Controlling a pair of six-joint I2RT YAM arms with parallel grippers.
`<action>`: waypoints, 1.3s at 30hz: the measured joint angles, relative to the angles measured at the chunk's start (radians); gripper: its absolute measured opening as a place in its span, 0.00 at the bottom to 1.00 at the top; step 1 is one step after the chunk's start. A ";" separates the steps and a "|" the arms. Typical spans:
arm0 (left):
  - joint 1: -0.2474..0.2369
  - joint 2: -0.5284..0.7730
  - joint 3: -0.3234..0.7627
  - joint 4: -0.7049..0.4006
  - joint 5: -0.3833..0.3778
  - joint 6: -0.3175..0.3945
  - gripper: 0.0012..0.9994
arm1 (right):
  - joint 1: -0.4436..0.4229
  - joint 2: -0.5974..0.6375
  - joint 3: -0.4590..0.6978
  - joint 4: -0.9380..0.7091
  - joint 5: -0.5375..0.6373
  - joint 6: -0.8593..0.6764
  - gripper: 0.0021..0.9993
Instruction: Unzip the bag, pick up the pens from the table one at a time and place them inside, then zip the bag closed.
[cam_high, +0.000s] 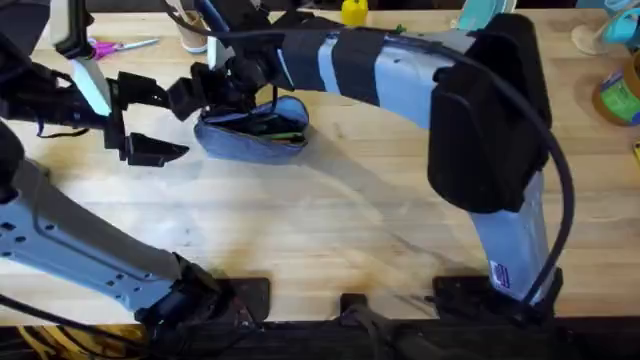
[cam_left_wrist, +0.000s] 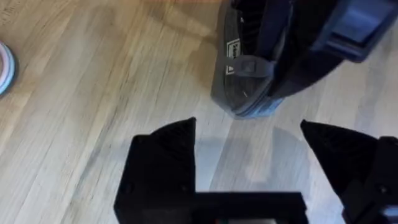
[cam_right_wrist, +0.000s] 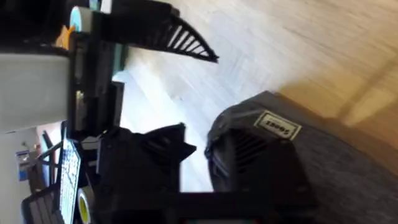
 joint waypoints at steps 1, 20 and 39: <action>0.000 0.000 0.000 0.000 0.000 0.000 0.99 | -0.001 0.004 0.000 -0.001 0.002 0.005 0.32; 0.000 0.000 0.000 0.000 0.000 0.000 0.99 | -0.021 0.016 0.032 -0.029 -0.008 -0.087 0.03; -0.082 0.000 0.000 -0.034 0.086 0.000 0.99 | -0.021 -0.021 0.148 -0.213 0.022 -0.282 0.03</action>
